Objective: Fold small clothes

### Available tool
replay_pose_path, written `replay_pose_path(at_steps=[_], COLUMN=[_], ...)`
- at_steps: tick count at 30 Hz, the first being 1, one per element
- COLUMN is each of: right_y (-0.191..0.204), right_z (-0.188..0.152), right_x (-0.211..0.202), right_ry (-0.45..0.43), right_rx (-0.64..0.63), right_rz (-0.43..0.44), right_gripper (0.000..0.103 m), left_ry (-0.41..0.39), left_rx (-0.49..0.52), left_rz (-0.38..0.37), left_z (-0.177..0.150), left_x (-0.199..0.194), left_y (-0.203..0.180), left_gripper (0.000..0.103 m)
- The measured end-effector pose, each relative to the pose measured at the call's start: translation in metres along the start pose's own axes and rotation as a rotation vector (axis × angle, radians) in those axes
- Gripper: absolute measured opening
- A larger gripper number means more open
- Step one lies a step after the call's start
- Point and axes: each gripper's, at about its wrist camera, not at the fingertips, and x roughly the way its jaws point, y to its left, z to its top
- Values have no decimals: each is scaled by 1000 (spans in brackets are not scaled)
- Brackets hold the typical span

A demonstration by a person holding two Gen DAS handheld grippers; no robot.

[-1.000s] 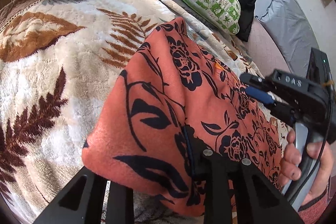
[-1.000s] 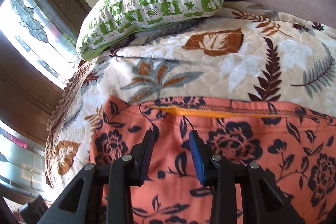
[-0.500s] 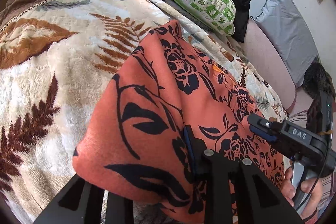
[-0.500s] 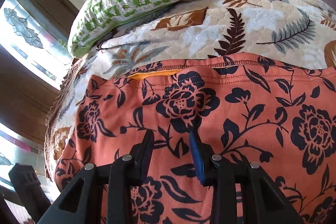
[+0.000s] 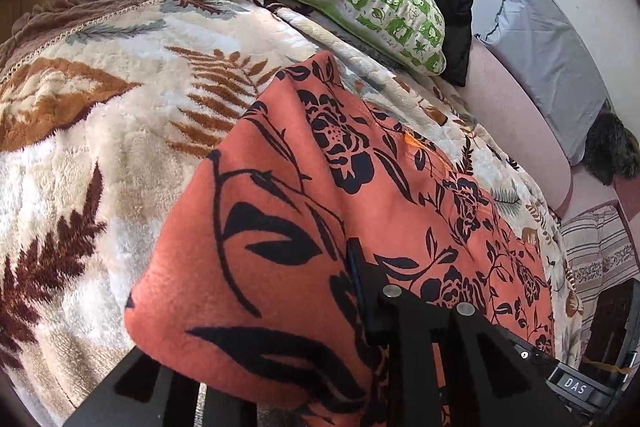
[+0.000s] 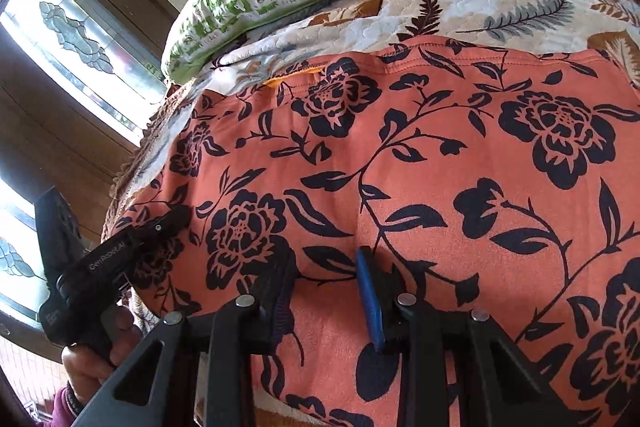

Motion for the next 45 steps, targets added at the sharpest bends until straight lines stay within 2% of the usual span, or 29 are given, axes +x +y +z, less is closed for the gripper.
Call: replay_pose_path(at_steps=[3, 6, 8, 9, 10, 15, 19, 22, 26, 29, 32, 34, 37, 39, 42, 45], right_y=[-8, -28, -47, -58, -69, -93, -106, -109, -101, -96, -92, -93, -103, -105, -95, -83], right_z=[-10, -15, -12, -10, -10, 0, 2, 4, 18, 38, 73, 93, 108, 116, 130, 144], right_x=[-23, -49, -52, -45, -34, -43, -55, -70, -79, -70, -57, -36, 1, 16, 30, 42], right_ry=[-39, -125, -114, -61, 0, -1, -28, -87, -132, -108, -43, 38, 165, 174, 177, 149], right_rx=[-10, 6, 57, 93, 129, 272, 346, 369, 339, 351, 314, 322, 404, 423, 418, 389], right_rz=[33, -1, -27, -42, -25, 100, 177, 243, 305, 364, 359, 346, 360, 361, 412, 357], right_gripper=[33, 33, 34, 34, 34, 36, 39, 80, 82, 82, 87, 87, 87, 87, 87, 85], left_ry=[-30, -56, -68, -72, -79, -164, -234, -249, -214, -175, -159, -160, -153, -157, -161, -155], left_rx=[56, 103, 115, 114, 113, 209, 359, 489, 592, 724, 814, 833, 825, 849, 893, 892], left_rz=[15, 40, 47, 45, 41, 53, 37, 47, 25, 45, 72, 69, 48, 55, 70, 61], left_z=[0, -1, 0, 0, 1, -3, -15, -31, -50, -72, -85, -86, -81, -85, -91, -90], left_x=[-4, -7, -8, -9, -11, -28, -37, -31, -17, -4, 3, 2, 0, -1, 0, 0], left_y=[-7, -16, -19, -21, -22, -50, -88, -119, -150, -171, -180, -180, -175, -175, -177, -178], left_gripper=[20, 20, 19, 19, 19, 19, 19, 19, 19, 19, 19, 19, 19, 19, 19, 19])
